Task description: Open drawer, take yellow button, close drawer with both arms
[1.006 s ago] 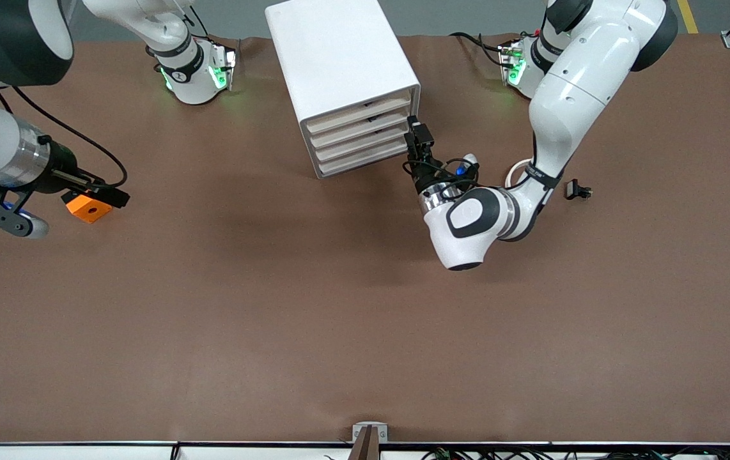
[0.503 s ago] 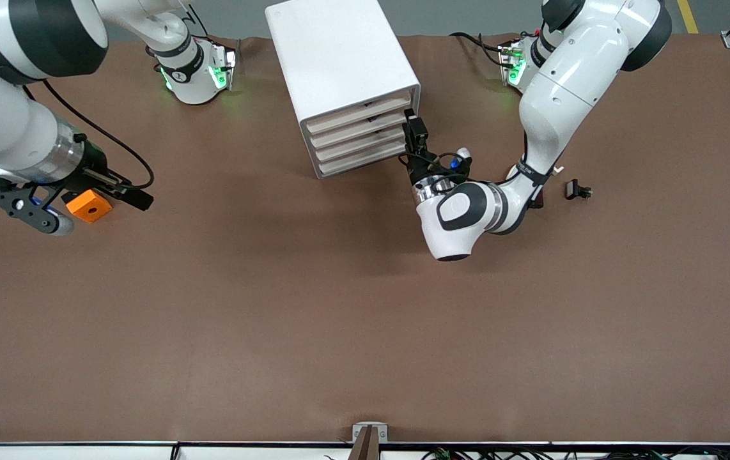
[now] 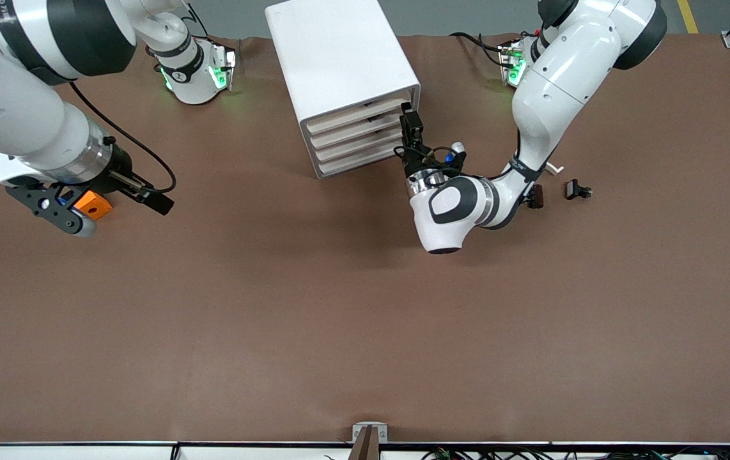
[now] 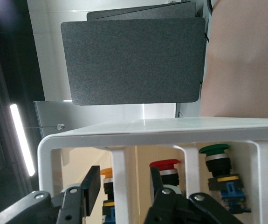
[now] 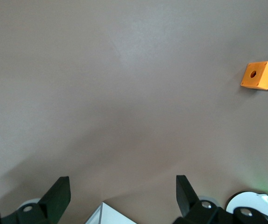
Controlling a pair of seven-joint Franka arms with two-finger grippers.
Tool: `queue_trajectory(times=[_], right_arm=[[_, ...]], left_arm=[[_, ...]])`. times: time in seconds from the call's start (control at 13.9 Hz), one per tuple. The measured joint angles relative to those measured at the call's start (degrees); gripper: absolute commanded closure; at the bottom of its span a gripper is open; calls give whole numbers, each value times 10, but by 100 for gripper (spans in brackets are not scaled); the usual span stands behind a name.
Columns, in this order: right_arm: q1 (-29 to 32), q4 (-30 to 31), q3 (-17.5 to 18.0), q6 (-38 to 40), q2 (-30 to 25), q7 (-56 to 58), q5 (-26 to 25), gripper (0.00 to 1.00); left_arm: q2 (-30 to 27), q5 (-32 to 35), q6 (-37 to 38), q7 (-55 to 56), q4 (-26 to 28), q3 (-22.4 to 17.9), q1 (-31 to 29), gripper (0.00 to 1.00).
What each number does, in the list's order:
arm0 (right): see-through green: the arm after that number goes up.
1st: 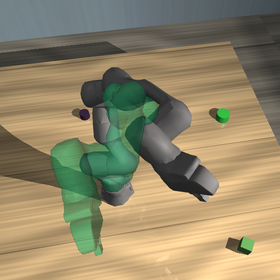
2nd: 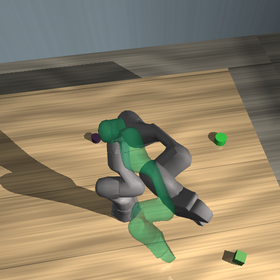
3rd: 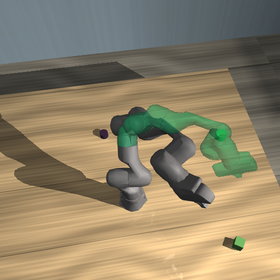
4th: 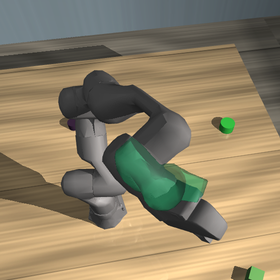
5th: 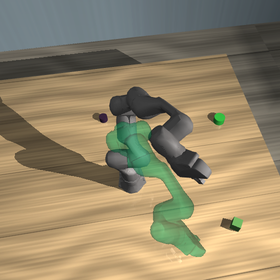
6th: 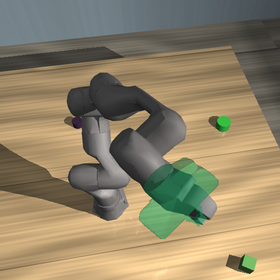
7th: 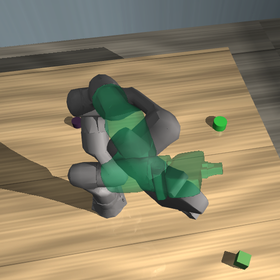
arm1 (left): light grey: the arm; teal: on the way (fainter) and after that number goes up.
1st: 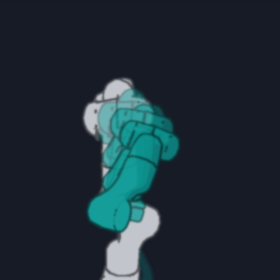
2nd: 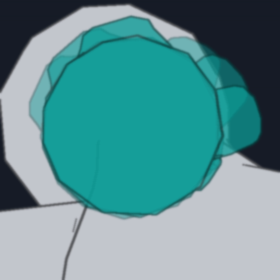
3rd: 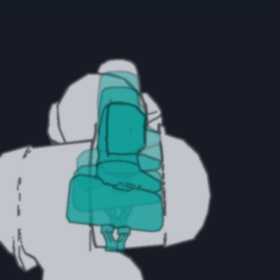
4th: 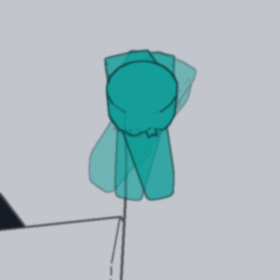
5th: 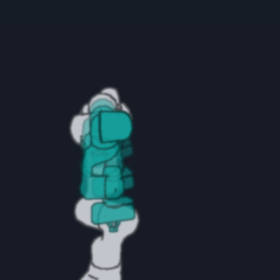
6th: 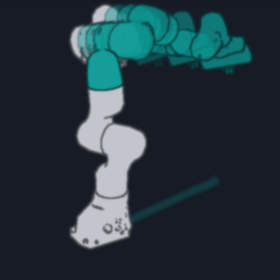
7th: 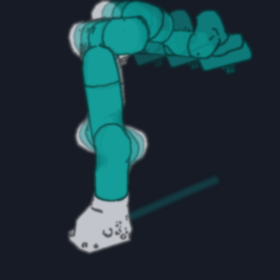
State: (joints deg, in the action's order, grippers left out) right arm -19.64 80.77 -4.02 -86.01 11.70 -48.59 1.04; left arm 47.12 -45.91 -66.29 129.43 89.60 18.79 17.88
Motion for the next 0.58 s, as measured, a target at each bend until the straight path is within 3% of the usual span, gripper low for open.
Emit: queue_trajectory(times=[0.58], right_arm=[[-55,0,0,-12,19,-86,-2,0]], left_arm=[[-25,-1,-6,2,28,0,10,54]])
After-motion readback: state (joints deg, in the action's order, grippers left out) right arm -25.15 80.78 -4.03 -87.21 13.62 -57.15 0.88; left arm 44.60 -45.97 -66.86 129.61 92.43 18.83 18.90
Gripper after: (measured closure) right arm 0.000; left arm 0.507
